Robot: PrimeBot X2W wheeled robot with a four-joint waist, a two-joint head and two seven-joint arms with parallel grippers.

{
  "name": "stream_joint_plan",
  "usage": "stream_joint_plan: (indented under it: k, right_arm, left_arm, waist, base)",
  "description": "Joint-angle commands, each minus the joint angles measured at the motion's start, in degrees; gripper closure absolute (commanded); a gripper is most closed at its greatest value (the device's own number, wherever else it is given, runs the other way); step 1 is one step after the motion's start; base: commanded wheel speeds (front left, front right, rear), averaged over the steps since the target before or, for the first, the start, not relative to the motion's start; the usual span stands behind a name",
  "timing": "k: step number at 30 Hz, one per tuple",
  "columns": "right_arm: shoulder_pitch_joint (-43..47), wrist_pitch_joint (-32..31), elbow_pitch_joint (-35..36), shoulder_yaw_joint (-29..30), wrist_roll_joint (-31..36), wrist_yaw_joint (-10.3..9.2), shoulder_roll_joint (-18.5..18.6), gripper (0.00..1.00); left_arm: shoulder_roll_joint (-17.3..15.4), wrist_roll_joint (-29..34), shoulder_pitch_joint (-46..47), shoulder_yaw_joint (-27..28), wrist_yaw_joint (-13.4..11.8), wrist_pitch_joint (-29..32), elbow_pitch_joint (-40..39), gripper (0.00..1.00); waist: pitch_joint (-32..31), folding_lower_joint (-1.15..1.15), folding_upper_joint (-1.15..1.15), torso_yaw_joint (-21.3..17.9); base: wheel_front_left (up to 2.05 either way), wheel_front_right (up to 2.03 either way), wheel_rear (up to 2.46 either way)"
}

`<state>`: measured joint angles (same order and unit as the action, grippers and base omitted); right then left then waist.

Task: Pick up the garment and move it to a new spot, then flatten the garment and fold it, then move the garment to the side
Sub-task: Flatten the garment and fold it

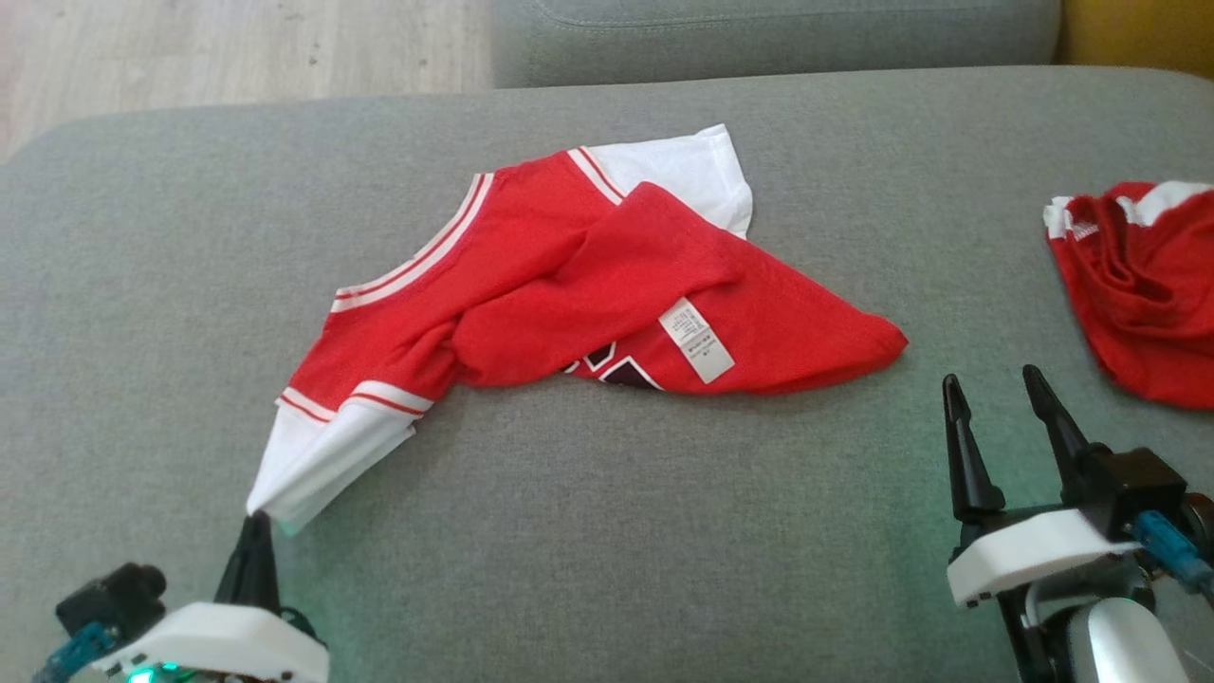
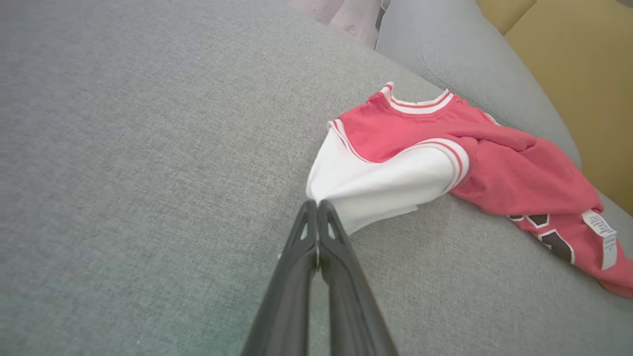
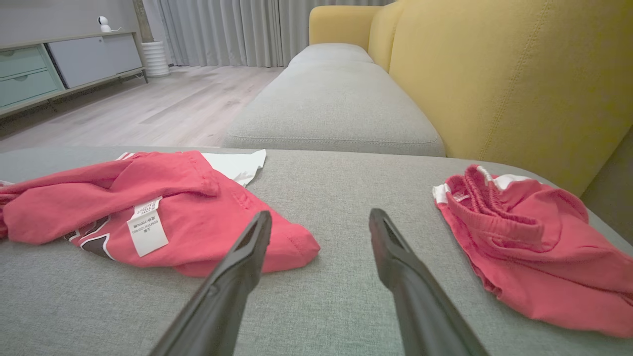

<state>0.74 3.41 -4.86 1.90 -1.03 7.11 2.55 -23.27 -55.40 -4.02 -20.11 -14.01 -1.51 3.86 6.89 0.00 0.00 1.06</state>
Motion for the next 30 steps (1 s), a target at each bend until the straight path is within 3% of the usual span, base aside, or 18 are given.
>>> stream_joint_plan:
  k: [1,4,5,6,15,30]
  right_arm:
    - [-1.43,-0.36,2.08,-1.35,0.30,0.37,0.32,0.00]
    - [-1.44,-0.40,1.89,-1.44,0.17,0.37,0.32,0.00]
    - [-1.31,-0.39,1.78,-1.47,0.07,0.37,0.32,0.00]
    - [-1.12,-0.36,1.63,-1.49,-0.04,0.37,0.32,0.00]
    - [1.60,0.24,0.31,-1.71,-1.12,0.37,0.32,0.00]
    - [4.99,1.44,-0.27,-2.51,-2.69,0.37,0.32,0.00]
  left_arm:
    - [-0.47,0.28,2.29,2.31,0.41,-0.86,-1.03,1.00]
    - [0.21,1.14,3.22,1.55,1.19,-2.08,-0.44,1.00]
    - [0.28,1.86,3.56,1.41,1.33,-2.99,-0.18,0.59]
    - [0.34,2.64,3.92,1.18,1.53,-3.92,0.13,0.00]
    - [1.61,8.31,5.26,-1.63,1.99,-9.68,2.52,0.00]
    - [4.10,12.79,0.86,-7.85,0.34,-10.78,1.10,0.00]
  waist:
    - [-0.27,0.00,0.00,0.40]
    - [-1.05,0.00,0.00,0.98]
    - [-1.42,0.00,0.00,1.16]
    - [-1.87,0.00,0.00,1.34]
    - [-6.62,0.00,0.00,2.79]
    - [-10.06,0.00,0.00,4.70]
  base:
    - [0.00,0.00,0.00]
    - [0.00,0.00,0.00]
    - [0.00,0.00,0.00]
    - [0.00,0.00,0.00]
    - [0.00,0.00,0.00]
    - [0.00,0.00,0.00]
